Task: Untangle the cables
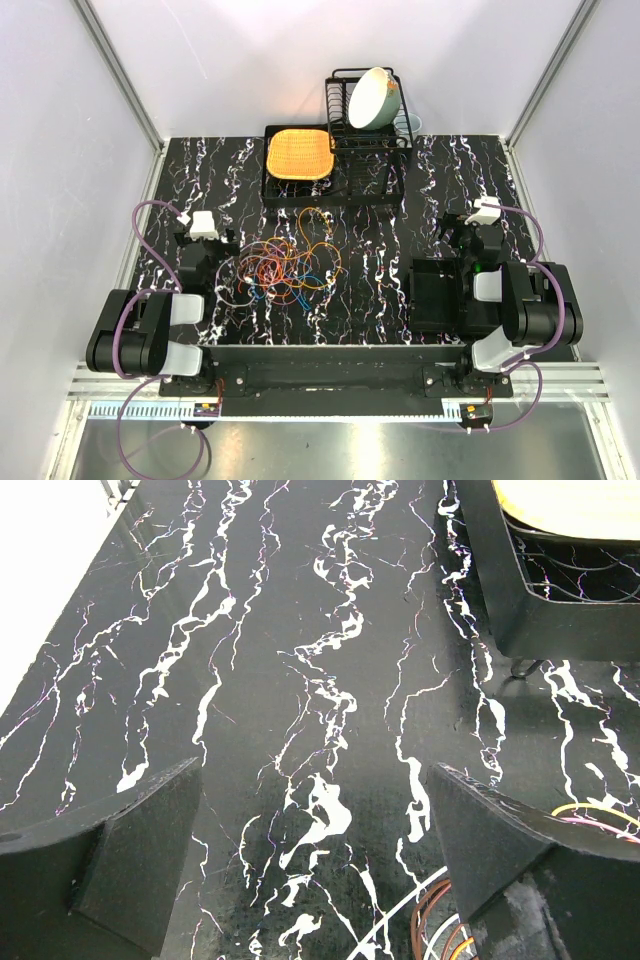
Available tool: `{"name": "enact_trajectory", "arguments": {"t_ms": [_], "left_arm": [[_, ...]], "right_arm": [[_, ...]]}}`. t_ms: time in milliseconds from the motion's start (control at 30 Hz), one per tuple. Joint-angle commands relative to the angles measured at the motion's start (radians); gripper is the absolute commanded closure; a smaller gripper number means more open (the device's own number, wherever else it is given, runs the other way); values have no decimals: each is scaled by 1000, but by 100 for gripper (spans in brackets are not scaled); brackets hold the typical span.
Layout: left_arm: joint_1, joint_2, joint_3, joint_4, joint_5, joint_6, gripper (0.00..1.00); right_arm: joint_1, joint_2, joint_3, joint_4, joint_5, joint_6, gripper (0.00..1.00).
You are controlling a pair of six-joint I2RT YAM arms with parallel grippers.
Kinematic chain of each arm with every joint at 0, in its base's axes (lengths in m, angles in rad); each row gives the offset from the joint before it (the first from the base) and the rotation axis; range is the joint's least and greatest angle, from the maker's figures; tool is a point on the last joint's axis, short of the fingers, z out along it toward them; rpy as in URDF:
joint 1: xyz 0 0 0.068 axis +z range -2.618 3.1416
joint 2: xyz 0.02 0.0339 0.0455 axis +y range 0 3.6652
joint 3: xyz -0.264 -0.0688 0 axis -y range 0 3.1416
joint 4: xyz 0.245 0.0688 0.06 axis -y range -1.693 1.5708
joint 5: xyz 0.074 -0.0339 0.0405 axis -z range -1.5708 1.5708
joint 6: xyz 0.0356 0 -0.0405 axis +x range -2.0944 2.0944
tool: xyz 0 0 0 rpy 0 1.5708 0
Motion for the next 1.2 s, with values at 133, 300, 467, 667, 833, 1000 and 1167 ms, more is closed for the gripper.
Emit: {"name": "enact_trajectory", "arguments": {"t_ms": [133, 300, 467, 667, 833, 1000, 1167], "left_arm": [[6, -5, 22, 75, 18, 18, 1], [6, -6, 24, 75, 19, 18, 1], [6, -8, 24, 77, -8, 5, 1], [6, -175, 209, -414, -76, -104, 1], [18, -119, 567, -1256, -349, -708, 1], [59, -14, 680, -1382, -71, -800, 1], [16, -149, 543, -1320, -31, -796, 1]], "right_arm": [[-5, 0, 20, 8, 32, -13, 0], [0, -141, 60, -133, 46, -9, 0], [-2, -341, 360, -699, 76, 90, 0], [0, -320, 563, -989, -157, 464, 0], [11, -329, 622, -1097, -97, 483, 0], [52, -353, 676, -1221, -191, 468, 0], [207, -390, 656, -1306, -168, 432, 0]]}}
